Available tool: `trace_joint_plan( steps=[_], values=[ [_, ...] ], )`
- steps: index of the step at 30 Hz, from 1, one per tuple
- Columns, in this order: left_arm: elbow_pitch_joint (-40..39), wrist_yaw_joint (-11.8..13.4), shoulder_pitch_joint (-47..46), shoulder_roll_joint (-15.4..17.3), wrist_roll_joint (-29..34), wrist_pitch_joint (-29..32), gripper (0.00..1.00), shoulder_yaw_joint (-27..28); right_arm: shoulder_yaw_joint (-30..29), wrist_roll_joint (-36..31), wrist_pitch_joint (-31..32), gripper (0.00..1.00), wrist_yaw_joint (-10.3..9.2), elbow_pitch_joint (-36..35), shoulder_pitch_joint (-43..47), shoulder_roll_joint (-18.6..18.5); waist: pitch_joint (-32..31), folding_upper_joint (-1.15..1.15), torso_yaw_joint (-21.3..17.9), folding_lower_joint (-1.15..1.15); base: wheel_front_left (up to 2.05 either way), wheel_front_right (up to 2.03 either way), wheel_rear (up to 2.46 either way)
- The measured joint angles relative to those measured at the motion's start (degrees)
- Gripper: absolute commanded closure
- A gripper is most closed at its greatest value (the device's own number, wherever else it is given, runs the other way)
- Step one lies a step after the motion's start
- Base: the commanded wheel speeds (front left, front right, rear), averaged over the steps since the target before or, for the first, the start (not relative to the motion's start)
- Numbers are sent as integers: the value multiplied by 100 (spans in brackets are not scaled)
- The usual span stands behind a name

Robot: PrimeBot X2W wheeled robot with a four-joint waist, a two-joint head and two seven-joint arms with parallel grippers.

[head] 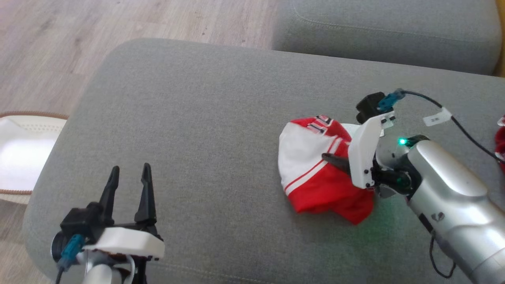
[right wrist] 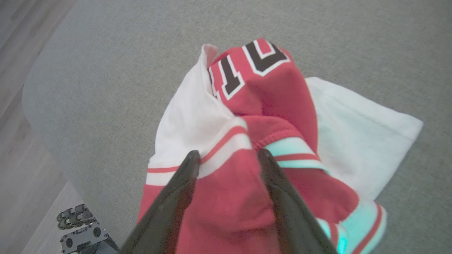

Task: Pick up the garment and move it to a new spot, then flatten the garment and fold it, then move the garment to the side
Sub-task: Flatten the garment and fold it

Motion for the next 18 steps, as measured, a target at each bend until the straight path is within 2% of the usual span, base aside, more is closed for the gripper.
trace_joint_plan(
  steps=[3, 7, 18],
  values=[
    [5, 3, 0, 0, -5, 0, 0, 48, 147, 75, -45, 100, 0, -183, 4, -80, -8, 0, -9, 0, 0, 0, 0],
    [4, 8, 0, -4, -51, 0, 0, 79, 205, -33, -564, 100, 0, -402, -61, -407, -22, 0, -129, 0, 0, 0, 0],
    [29, 13, -3, -11, -58, 0, 0, 4, 111, -600, -1674, 100, 0, -1213, -342, -1802, 9, 0, -696, 0, 0, 0, 0]
  ],
)
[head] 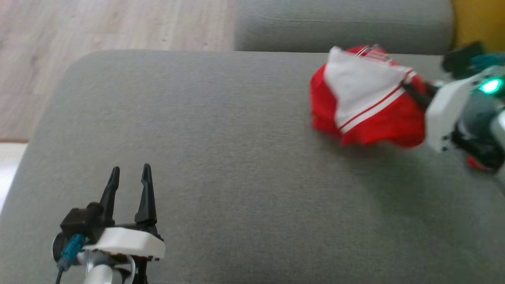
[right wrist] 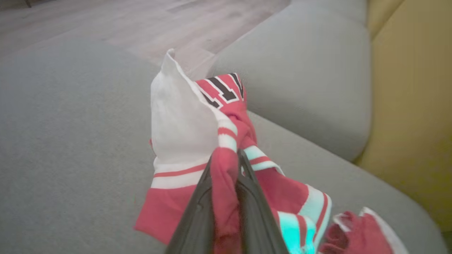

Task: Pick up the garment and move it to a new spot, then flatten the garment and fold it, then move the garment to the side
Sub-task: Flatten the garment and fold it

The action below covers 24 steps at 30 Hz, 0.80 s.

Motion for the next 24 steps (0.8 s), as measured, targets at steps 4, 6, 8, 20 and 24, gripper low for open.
trace_joint_plan(
  steps=[4, 6, 8, 20, 24],
  values=[
    [-10, 5, -3, -1, -1, 0, 0, -8, -133, -234, -309, 100, 0, -509, 222, -426, 20, 0, -246, 0, 0, 0, 0],
    [-13, 21, -14, -1, -12, 0, 0, -36, -103, -301, -450, 100, 0, -737, 604, -485, 46, 0, -347, 0, 0, 0, 0],
    [-12, 20, -31, -3, -37, 0, 0, -76, -43, -394, -756, 100, 0, -853, 1058, -461, 92, 0, -423, 0, 0, 0, 0],
    [118, -13, -246, -8, -32, 0, 0, -89, -174, -1302, -2460, 100, 0, -526, 1316, 455, 201, 0, -393, 0, 0, 0, 0],
    [123, -9, -245, -8, -32, 0, 0, -111, 171, -1574, -2810, 100, 0, -538, 885, 719, 183, 0, -285, 0, 0, 0, 0]
  ],
)
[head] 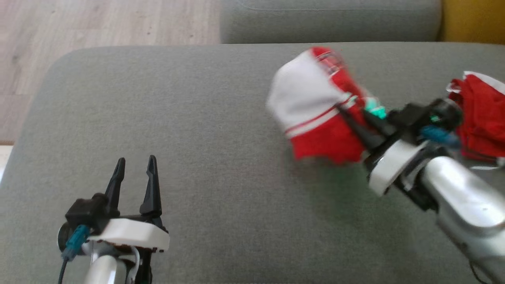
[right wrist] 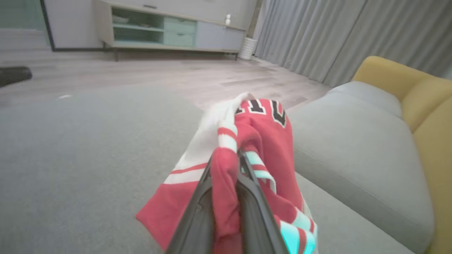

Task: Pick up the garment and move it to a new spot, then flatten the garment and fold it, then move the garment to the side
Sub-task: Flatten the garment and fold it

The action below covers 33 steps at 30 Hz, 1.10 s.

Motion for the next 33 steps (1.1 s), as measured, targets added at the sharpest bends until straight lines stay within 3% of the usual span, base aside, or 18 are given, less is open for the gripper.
trace_joint_plan(
  steps=[6, 7, 8, 9, 10, 17, 25, 28, 33],
  values=[
    [0, 14, 2, 0, -3, 0, 0, -5, 1423, 74, 380, 100, 1, 259, -81, -242, 14, 0, 140, 0, 0, 0, 0],
    [0, 27, 2, 0, -3, 0, 0, -5, 1616, 172, 479, 85, 1, 307, -81, -328, 18, 0, 149, 0, 0, 0, 0],
    [1, 27, 4, 0, -5, 0, 0, -2, 1747, 291, 602, 59, 1, 372, -82, -409, 18, 0, 151, 0, 0, 0, 0],
    [1, 27, 7, 0, -23, 0, 0, 5, 1827, 409, 710, 21, 1, 448, -82, -482, 16, 0, 146, 0, 0, 0, 0],
    [4, 27, 7, 0, -51, 0, 0, 13, 1873, 520, 751, 0, 1, 506, -83, -556, 12, 0, 135, 0, 0, 0, 0],
    [13, 46, 8, 0, -60, 0, 0, 30, 1612, 903, 482, 0, 1, 594, -91, -724, -72, 0, 27, 0, 0, 0, 0],
    [4, 44, 86, 0, -54, 0, 0, 125, -287, 1065, -221, 0, 2, 650, 327, -1045, -250, 0, -96, 0, 0, 0, 0],
    [2, 41, 163, 0, -45, 0, 0, 175, -950, 1055, -390, 0, 1, 704, 748, -775, -277, 0, -139, 0, 0, 0, 0],
    [0, 4, 153, 0, -45, 0, 0, 113, -1059, 935, -133, 0, 1, 632, 1224, -91, -292, 0, -136, 0, 0, 0, 0]
  ],
)
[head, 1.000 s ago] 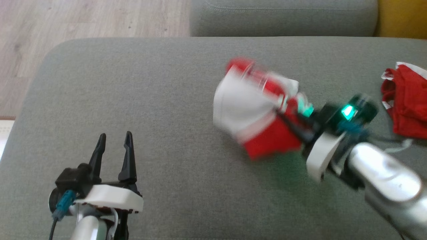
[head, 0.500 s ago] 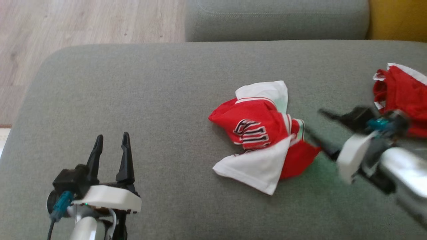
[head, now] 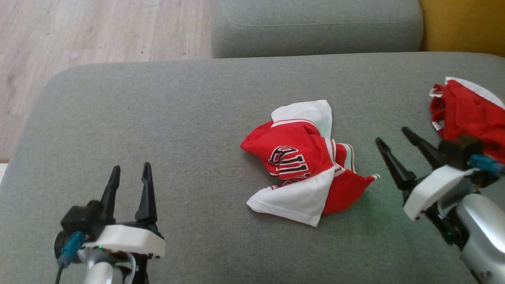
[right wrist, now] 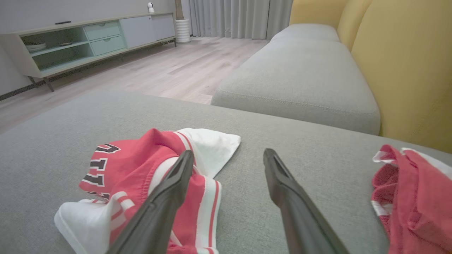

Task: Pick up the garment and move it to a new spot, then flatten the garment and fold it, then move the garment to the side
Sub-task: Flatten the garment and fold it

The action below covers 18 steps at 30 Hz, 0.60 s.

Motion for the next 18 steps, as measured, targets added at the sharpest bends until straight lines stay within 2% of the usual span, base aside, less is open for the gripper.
trace_joint_plan(
  steps=[6, 10, 18],
  values=[
    [20, -27, -4, -1, 0, 0, 0, -71, -104, 87, 638, 0, 0, 32, -4, 137, 9, 0, 125, 0, 0, 0, 0],
    [32, -60, -5, -1, -1, 0, 0, -97, 194, 428, 1049, 0, 0, -252, -2, 165, 16, 0, 263, 0, 0, 0, 0],
    [31, -54, -4, 0, -1, 0, 0, -74, 662, 934, 1702, 0, 0, -1107, 85, -187, 49, 0, 334, 0, 0, 0, 0]
  ],
)
